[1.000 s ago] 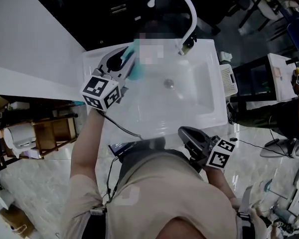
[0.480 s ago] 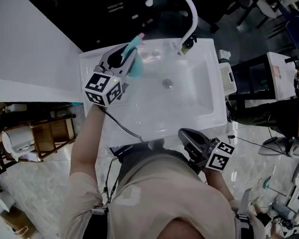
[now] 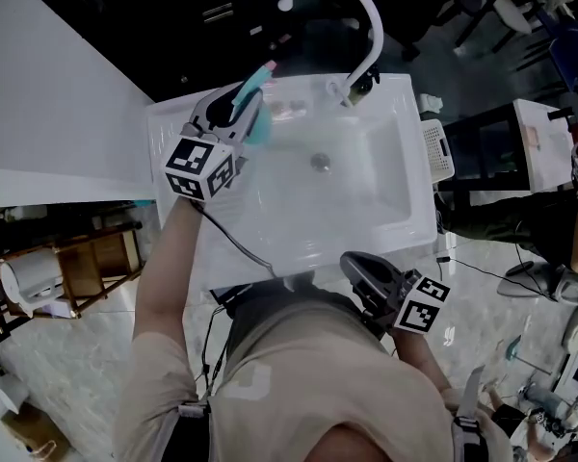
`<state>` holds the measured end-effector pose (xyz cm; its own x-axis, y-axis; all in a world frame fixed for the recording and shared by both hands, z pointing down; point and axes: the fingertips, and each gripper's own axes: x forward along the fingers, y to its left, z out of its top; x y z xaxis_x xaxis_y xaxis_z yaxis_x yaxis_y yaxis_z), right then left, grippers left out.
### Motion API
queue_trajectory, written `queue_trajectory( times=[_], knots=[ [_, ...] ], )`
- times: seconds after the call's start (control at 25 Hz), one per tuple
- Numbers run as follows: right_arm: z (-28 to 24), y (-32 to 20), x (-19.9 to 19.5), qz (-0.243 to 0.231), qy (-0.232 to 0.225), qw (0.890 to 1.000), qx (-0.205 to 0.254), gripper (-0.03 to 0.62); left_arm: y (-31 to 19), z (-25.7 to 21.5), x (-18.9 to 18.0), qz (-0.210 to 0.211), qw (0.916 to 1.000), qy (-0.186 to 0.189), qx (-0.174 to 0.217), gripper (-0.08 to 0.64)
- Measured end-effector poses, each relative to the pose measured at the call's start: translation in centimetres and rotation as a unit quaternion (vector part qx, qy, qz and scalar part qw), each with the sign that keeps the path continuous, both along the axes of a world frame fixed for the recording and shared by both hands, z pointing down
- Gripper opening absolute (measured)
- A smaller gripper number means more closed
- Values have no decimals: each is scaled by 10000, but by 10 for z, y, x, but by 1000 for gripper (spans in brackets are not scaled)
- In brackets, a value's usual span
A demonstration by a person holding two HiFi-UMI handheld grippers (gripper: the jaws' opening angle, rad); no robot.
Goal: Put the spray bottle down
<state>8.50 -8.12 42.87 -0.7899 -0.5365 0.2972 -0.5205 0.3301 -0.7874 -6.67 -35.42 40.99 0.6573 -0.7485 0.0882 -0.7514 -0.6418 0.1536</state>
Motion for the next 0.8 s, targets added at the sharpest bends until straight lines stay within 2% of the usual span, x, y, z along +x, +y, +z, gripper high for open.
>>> queue_trajectory(
  times=[0.2, 0.8],
  knots=[
    [1, -3, 0, 25, 1, 10000, -32, 21, -8, 5, 7, 118, 9996, -212, 123, 89],
    [8, -4, 2, 123, 138, 9998, -121, 21, -27, 34, 12, 114, 9990, -413, 161, 89]
  ],
)
